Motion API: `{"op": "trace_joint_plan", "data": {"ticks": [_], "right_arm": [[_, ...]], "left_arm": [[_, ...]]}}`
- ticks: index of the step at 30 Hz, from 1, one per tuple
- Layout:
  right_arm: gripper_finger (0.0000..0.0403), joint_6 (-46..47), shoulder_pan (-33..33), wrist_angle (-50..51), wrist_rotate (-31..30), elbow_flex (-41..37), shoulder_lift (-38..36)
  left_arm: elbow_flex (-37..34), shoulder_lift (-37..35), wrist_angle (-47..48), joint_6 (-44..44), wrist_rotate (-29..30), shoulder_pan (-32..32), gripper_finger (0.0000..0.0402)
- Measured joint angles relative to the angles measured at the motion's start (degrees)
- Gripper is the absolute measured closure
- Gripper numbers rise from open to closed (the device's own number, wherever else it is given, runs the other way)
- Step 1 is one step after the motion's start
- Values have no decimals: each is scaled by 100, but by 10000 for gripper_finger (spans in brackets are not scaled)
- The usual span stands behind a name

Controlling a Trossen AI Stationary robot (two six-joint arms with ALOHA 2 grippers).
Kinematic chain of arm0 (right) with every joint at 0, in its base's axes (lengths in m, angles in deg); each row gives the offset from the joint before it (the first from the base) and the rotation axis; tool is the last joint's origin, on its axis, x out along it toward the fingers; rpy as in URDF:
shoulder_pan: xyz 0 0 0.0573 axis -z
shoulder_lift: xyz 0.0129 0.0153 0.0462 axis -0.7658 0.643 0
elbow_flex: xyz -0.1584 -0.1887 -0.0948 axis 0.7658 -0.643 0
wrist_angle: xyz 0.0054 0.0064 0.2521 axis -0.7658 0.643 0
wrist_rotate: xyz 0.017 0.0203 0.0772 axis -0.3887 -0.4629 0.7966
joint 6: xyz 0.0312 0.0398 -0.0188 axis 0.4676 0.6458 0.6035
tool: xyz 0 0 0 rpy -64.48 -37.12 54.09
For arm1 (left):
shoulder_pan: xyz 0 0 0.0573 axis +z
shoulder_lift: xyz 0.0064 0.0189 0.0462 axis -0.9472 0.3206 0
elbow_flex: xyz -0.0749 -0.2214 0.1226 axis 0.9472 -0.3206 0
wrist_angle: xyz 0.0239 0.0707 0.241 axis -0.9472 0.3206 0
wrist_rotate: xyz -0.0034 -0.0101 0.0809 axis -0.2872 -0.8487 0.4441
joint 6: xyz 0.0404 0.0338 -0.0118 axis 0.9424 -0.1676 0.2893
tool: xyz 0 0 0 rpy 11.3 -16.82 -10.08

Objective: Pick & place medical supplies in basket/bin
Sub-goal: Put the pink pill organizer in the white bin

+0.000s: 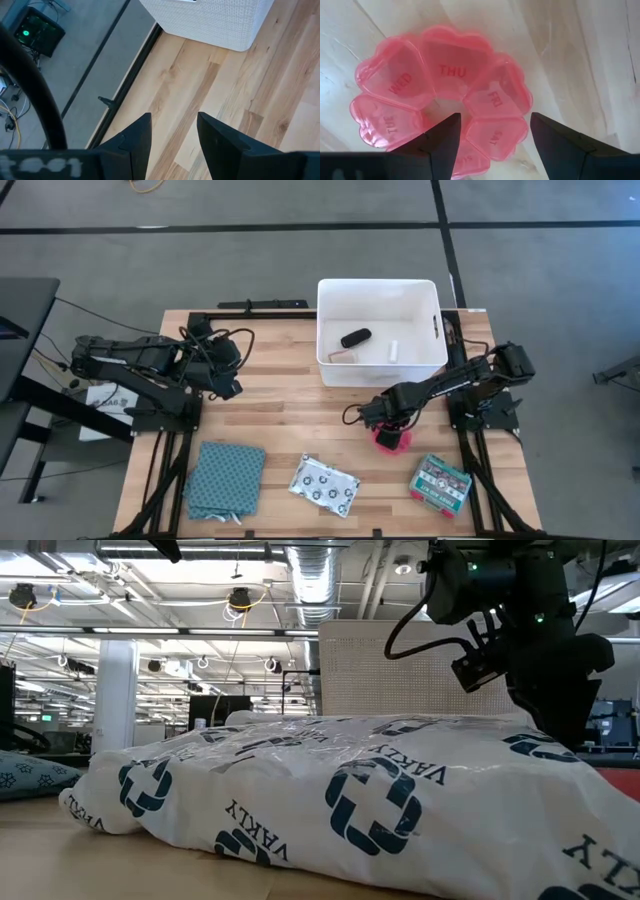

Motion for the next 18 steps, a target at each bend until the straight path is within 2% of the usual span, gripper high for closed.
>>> {"op": "trace_joint_plan", "data": {"ticks": [10,18], "right_arm": [[168,40,0,-83,-153,-41,-2],[168,318,0,-486,-110,-614,-4]], "left_arm": [[0,1,0,0,-7,0,253],[0,-1,0,0,-13,0,253]]}}
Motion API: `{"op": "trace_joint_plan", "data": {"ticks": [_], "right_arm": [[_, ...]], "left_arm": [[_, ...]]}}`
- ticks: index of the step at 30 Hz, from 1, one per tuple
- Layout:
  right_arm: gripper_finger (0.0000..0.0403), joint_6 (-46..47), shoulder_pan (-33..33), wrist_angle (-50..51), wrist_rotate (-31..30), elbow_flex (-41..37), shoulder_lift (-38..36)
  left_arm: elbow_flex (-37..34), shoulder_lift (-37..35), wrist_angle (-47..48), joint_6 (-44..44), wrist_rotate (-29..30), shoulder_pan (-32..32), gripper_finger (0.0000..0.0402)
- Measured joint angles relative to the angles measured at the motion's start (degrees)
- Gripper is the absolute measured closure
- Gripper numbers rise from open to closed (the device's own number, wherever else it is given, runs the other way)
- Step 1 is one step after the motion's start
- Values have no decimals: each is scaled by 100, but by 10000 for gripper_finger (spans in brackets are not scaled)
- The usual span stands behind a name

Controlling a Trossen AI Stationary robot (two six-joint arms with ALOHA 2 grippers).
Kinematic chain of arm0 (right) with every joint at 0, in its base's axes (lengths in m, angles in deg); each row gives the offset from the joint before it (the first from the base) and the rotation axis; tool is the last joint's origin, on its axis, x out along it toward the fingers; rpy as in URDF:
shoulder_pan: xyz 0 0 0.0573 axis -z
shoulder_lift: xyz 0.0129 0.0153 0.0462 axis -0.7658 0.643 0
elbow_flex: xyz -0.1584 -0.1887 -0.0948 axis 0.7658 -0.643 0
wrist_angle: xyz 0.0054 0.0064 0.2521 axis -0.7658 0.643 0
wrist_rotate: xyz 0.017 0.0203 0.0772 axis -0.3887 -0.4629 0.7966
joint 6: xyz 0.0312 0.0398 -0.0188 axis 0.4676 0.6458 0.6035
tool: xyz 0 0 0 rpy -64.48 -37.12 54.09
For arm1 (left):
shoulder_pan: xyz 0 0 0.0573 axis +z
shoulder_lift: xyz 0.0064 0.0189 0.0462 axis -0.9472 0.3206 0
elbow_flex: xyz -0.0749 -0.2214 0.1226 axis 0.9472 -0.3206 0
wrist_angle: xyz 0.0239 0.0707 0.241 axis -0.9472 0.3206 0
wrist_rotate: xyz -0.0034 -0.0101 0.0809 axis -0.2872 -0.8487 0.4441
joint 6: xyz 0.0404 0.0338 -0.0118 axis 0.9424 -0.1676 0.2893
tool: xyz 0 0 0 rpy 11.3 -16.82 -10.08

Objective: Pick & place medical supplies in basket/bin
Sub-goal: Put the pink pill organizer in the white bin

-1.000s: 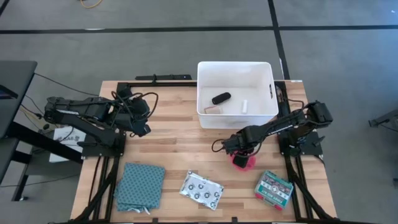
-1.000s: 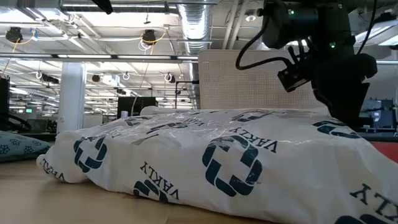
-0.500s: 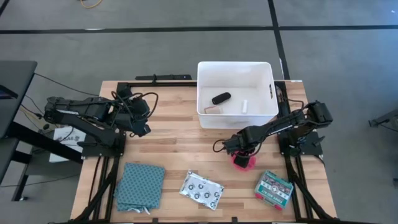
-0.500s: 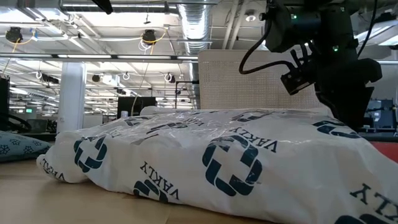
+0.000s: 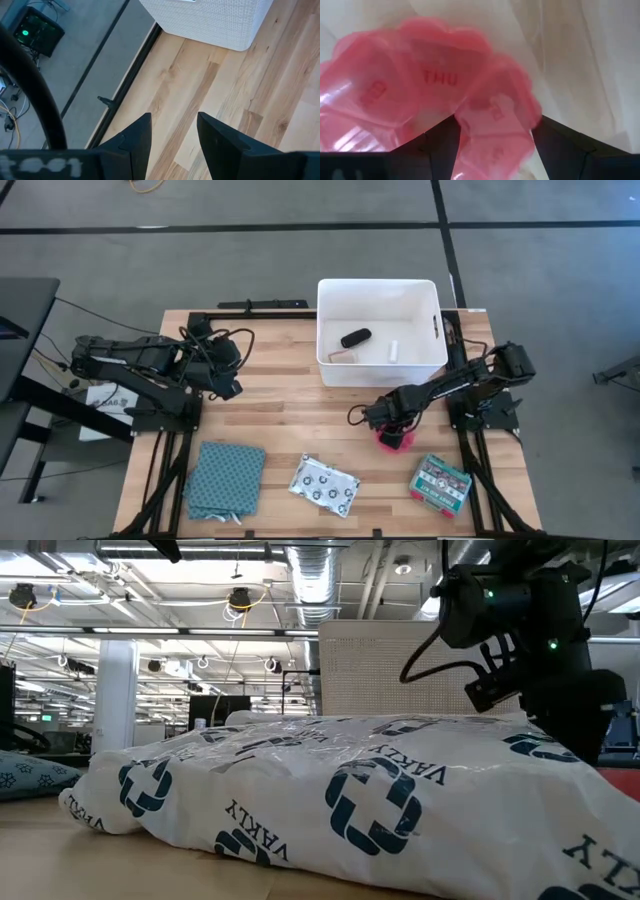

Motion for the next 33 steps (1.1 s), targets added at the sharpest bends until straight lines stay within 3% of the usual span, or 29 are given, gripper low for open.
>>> {"op": "trace_joint_plan", "data": {"ticks": [7,15,22,25,29,33], "right_arm": [[171,244,0,-416,-34,-304,-44],[212,616,-74,-425,12,-39,10],[202,361,-299,-1081,-88,1088,26],[192,-113,-412,-1423,-437,1721,4],[207,-926,-431,-1325,-982,2686,11],[212,-1825,-311,-586,-1769,3788,7]], "left_arm": [[0,1,0,0,2,0,253],[0,1,-2,0,7,0,253],[0,2,-15,0,15,0,253],[0,2,-22,0,15,0,253],[0,2,-27,0,15,0,253],[0,0,-64,0,15,0,253]]}}
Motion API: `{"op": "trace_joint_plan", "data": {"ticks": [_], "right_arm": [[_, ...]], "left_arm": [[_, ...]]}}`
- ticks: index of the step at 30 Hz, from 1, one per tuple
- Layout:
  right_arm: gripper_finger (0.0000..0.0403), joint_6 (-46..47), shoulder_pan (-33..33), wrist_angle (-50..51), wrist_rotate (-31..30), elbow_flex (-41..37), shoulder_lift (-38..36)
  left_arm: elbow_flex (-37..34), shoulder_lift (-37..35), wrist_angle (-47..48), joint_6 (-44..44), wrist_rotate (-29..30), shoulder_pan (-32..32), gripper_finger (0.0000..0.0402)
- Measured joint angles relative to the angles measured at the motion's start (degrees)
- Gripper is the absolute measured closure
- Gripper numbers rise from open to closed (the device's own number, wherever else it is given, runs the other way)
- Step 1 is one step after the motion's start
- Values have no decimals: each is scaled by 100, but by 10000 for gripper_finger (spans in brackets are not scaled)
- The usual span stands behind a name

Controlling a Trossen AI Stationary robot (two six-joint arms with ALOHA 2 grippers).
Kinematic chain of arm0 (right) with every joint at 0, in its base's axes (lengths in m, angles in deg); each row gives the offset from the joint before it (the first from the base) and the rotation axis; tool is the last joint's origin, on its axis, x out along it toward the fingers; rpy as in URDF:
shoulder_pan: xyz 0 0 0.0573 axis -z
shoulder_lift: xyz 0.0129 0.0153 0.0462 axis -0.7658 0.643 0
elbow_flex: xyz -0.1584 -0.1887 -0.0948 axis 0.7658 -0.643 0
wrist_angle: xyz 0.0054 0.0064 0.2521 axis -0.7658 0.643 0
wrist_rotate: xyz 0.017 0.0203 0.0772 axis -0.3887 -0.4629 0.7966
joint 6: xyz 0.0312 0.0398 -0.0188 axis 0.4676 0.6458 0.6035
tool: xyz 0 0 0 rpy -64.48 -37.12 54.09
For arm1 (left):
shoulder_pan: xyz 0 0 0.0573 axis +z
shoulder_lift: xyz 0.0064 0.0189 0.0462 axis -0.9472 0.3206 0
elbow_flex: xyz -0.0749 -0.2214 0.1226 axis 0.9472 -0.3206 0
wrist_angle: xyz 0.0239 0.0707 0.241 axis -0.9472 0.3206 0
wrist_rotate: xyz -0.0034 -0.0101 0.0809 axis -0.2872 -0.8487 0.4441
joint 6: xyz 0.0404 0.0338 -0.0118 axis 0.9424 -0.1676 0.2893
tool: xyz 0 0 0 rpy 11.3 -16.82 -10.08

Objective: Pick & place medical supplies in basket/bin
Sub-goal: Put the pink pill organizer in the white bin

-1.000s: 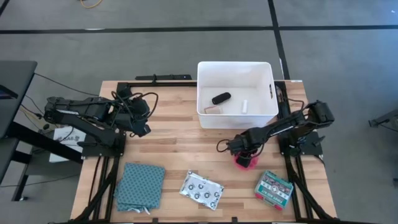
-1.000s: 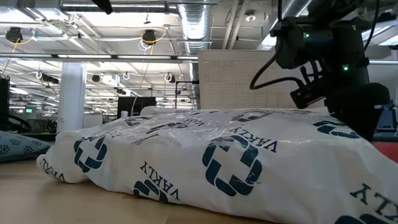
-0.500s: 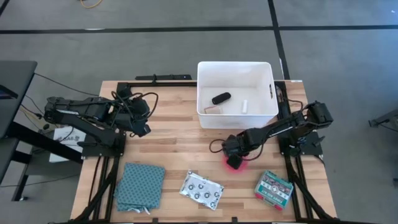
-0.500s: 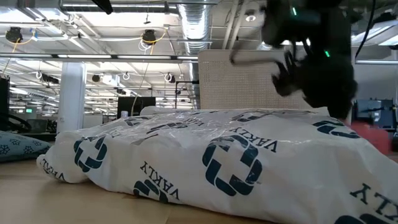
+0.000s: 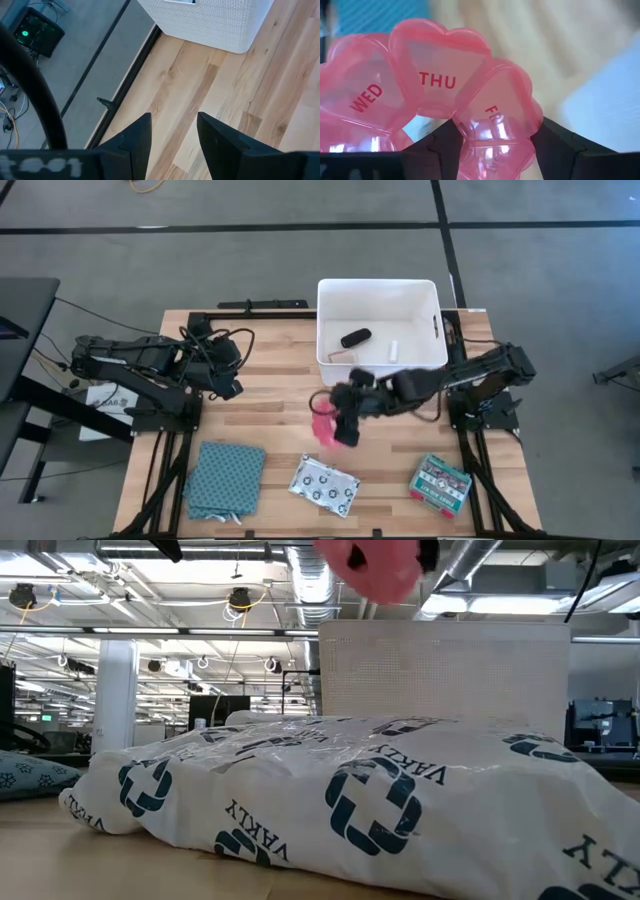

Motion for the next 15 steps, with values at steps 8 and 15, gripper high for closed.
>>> {"op": "trace_joint_plan", "data": {"ticks": [8,15], "right_arm": [[193,-1005,703,2216,-2252,1940,-17],[209,-342,2234,3803,-2154,2131,-18]], "left_arm": [[0,2,0,0,-2,0,253],[0,2,2,0,-1,0,253]]}}
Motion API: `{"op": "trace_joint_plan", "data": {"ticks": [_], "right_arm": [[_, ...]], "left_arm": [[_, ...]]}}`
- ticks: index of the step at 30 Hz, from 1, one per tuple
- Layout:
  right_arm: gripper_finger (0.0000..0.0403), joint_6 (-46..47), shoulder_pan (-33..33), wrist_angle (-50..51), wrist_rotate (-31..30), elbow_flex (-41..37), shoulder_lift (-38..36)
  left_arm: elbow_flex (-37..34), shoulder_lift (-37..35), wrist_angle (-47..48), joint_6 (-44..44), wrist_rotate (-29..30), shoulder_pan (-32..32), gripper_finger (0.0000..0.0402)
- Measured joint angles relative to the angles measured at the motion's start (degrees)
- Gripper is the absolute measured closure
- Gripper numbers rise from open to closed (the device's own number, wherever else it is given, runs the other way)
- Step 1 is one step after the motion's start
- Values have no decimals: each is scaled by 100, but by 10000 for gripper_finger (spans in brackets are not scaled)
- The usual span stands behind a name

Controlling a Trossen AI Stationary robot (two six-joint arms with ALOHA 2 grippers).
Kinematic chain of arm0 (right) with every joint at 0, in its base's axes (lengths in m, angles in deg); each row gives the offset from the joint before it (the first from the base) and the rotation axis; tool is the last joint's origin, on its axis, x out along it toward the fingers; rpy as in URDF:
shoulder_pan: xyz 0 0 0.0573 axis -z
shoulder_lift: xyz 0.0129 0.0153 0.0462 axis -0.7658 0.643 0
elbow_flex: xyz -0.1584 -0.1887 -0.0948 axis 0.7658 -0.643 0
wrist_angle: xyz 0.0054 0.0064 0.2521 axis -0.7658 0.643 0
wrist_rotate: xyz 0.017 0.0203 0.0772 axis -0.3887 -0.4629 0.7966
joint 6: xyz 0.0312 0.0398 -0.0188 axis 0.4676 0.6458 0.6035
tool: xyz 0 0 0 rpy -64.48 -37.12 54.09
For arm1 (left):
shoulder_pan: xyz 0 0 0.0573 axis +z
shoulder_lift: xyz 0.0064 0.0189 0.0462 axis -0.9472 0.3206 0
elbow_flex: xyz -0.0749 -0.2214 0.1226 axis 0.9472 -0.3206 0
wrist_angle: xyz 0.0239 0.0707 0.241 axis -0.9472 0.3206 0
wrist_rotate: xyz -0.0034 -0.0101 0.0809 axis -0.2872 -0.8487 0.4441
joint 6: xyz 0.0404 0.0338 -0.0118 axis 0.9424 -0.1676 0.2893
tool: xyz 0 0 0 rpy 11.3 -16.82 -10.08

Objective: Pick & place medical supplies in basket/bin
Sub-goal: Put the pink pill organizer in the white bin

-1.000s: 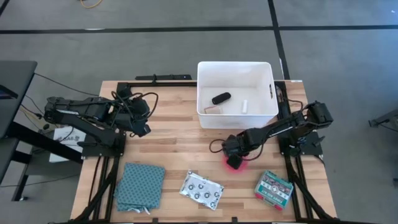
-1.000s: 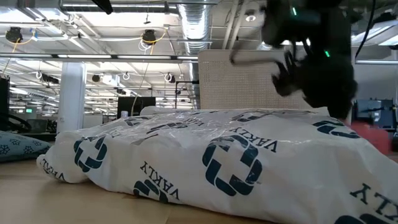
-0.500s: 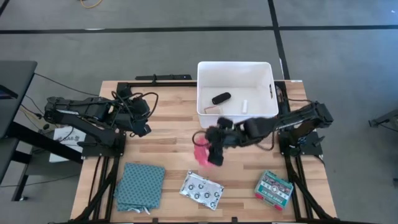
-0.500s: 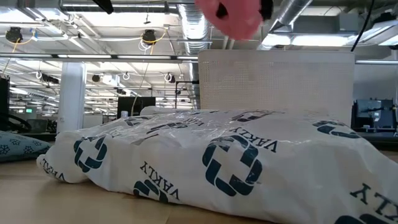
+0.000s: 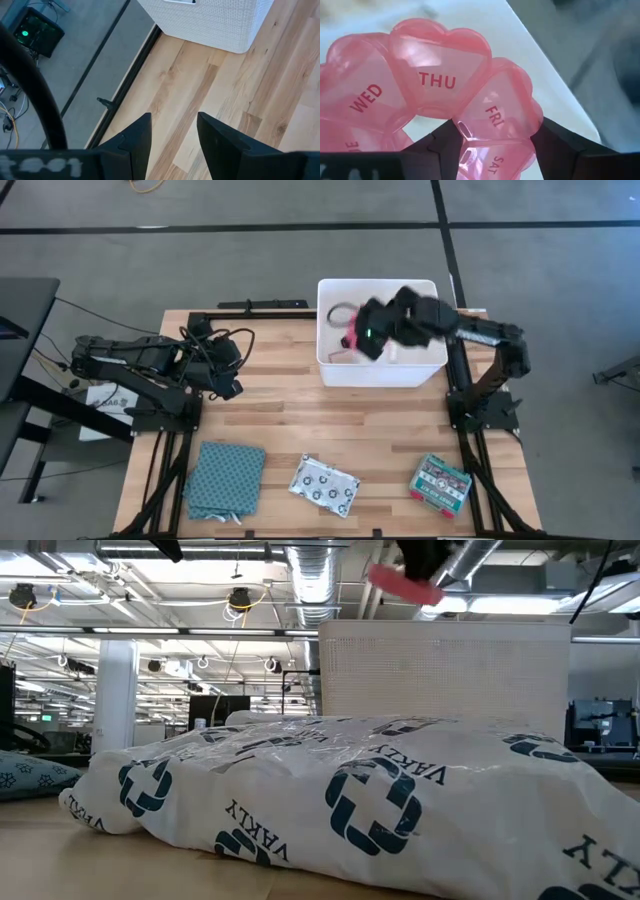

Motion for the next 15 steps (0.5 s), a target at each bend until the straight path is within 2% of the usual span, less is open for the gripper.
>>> {"op": "trace_joint_plan", "data": {"ticks": [7,12,15], "right_arm": [[189,411,1614,240,1055,-1050,7],[212,541,2171,-154,1683,-2243,9],[209,512,2309,-621,1899,-2964,10]], "left_arm": [[0,0,7,29,-1,0,253],[0,0,4,81,-1,0,253],[0,0,4,81,-1,0,253]]}}
